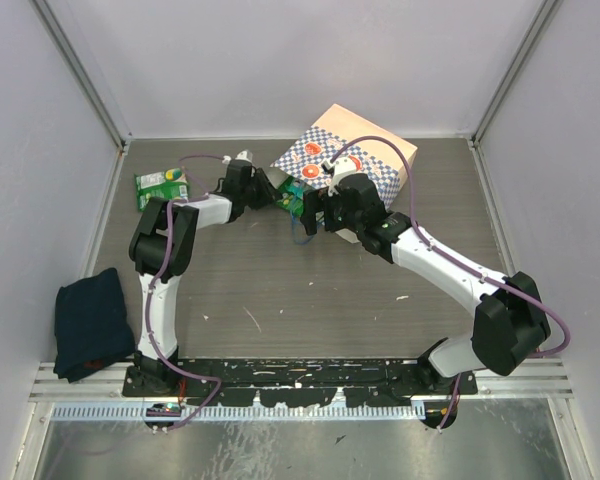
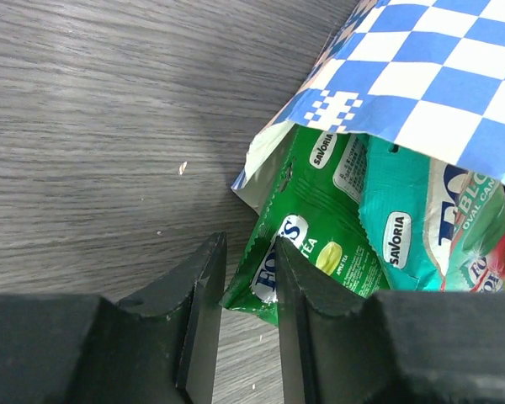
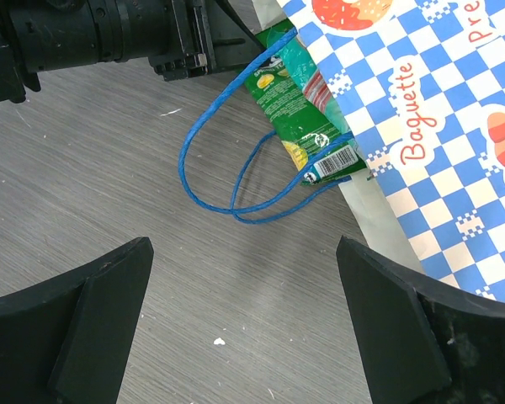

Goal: Take the snacks out of the paper bag
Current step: Take out the snack from the paper bag.

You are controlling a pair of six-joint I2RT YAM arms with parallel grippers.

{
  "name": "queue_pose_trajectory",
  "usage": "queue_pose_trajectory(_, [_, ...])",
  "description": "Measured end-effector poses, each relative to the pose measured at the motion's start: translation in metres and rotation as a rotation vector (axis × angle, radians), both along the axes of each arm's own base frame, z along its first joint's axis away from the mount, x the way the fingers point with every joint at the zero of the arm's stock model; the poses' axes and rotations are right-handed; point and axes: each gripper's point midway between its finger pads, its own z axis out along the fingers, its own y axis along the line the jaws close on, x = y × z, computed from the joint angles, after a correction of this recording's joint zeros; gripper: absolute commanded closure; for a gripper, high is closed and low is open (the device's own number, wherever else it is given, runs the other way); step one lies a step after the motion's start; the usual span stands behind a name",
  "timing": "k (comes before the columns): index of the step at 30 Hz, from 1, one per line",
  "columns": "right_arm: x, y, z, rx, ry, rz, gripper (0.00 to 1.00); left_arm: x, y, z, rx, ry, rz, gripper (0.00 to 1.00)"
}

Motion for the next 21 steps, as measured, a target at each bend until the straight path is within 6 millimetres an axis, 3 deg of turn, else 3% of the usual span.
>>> queue_pose_trajectory(12, [0.0,-0.001,-0.001,-0.002,0.001,-0.002,0.03,-0.006,0.005,-0.005,0.026,-0.001,-0.003,0.94])
queue_pose_trajectory(21, [0.0,-0.002,-0.003,-0.008,0.003,-0.01,0.03,-0.021,0.013,-0.004,0.054,0.009,-0.006,0.97])
